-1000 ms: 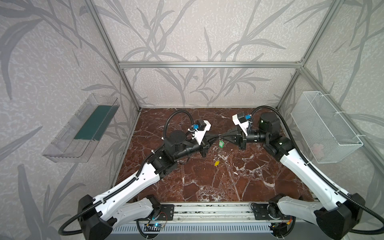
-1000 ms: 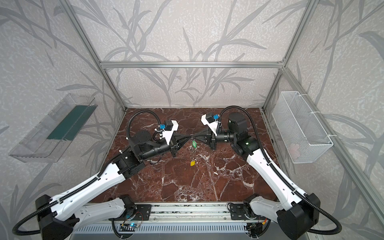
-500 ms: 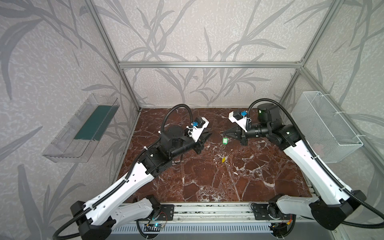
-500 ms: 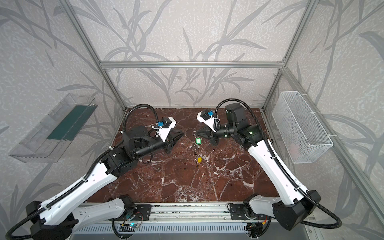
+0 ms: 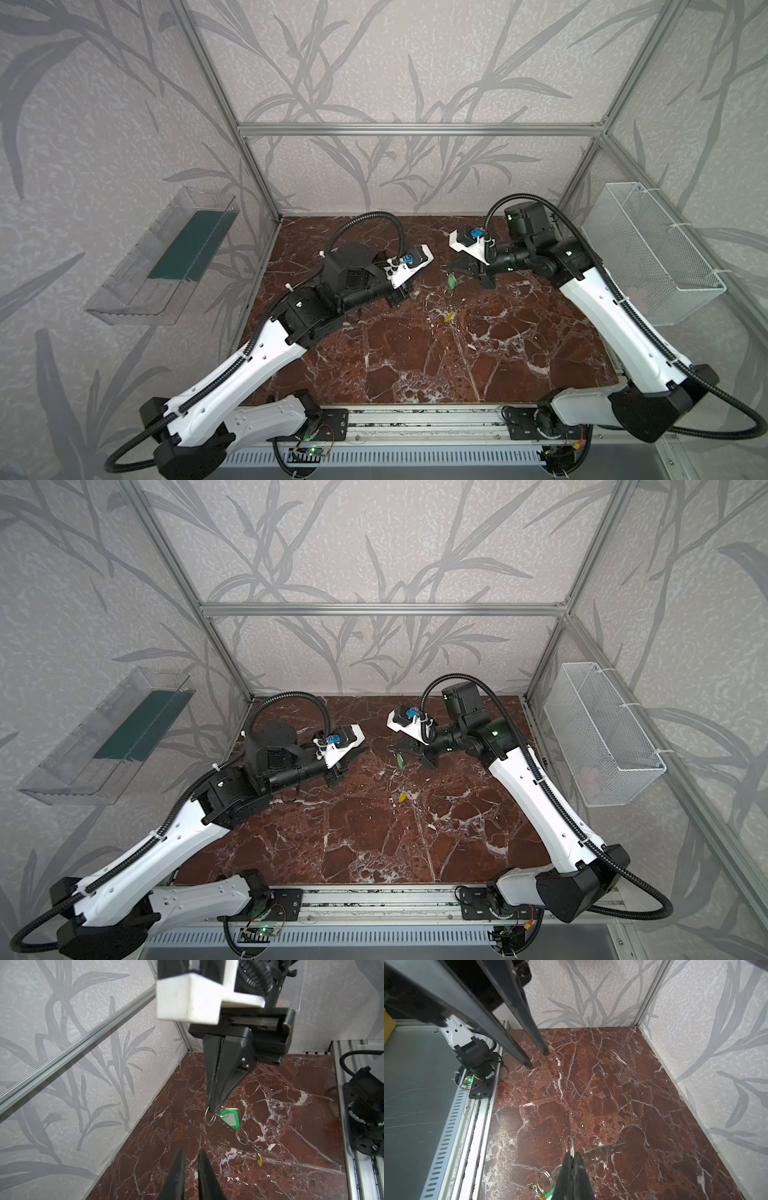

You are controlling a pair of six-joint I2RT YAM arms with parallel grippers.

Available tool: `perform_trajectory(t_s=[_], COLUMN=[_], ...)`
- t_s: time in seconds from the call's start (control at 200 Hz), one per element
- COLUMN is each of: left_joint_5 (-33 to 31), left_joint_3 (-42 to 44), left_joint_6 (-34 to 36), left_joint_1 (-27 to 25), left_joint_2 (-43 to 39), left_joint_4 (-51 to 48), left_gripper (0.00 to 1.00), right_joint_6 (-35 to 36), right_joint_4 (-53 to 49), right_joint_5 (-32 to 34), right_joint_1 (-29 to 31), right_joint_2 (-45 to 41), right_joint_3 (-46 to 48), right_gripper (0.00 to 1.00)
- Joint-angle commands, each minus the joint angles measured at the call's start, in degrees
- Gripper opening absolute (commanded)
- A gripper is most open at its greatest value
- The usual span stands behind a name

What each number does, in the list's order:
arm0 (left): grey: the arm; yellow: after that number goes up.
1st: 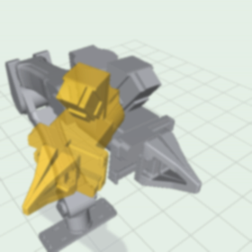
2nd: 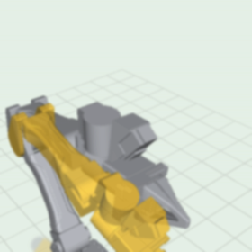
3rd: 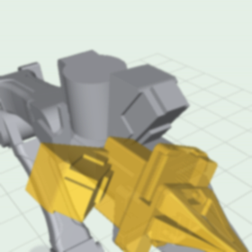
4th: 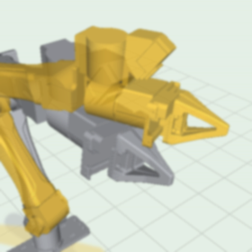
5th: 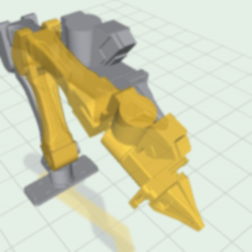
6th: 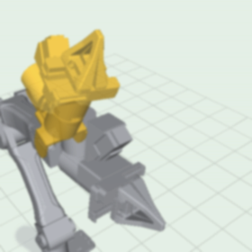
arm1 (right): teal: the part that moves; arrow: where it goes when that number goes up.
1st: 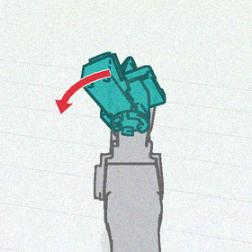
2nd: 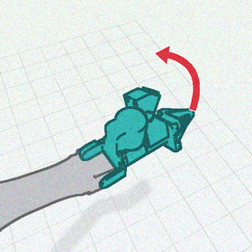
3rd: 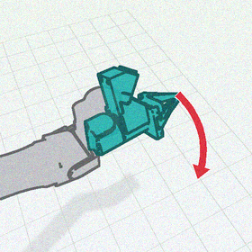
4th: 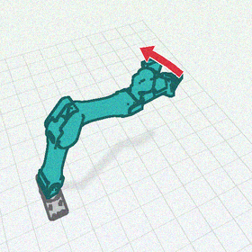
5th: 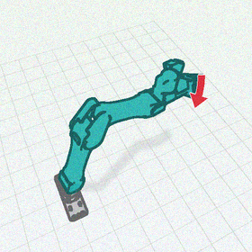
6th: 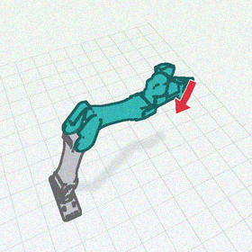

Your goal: Put the keys on the keyring

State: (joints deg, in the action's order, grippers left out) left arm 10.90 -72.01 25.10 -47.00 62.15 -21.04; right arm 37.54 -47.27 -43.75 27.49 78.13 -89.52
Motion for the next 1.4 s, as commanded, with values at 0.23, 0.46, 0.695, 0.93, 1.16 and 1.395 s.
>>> perform_trajectory(t_s=[0.23,0.46,0.695,0.93,1.16,1.395], left_joint_5=[5.3,5.8,5.3,4.6,4.7,5.0], left_joint_3=[-2.5,-4.9,-5.9,-7.3,-8.8,-9.8], left_joint_6=[5.0,4.8,5.3,5.5,5.5,5.7], left_joint_1=[-0.5,-0.5,-0.5,-0.5,-0.5,-0.5], left_joint_2=[3.5,5.9,6.8,8.4,10.0,11.1], left_joint_4=[0.4,-2.2,-3.3,-5.0,-6.6,-7.8], left_gripper=[0.17,0.17,0.16,0.16,0.16,0.13], right_joint_6=[0.5,0.6,0.9,1.0,1.2,1.3], right_joint_4=[5.1,5.7,6.1,6.3,6.5,7.0], right_joint_5=[-5.9,-6.7,-7.2,-7.7,-7.9,-8.1], right_joint_1=[0.3,0.3,0.4,0.3,0.3,0.3], right_joint_2=[-1.9,-2.3,-2.5,-2.6,-2.8,-2.9], right_joint_3=[2.4,3.0,3.6,3.7,3.9,4.2], right_gripper=[0.0,0.0,0.0,0.0,0.0,0.0])
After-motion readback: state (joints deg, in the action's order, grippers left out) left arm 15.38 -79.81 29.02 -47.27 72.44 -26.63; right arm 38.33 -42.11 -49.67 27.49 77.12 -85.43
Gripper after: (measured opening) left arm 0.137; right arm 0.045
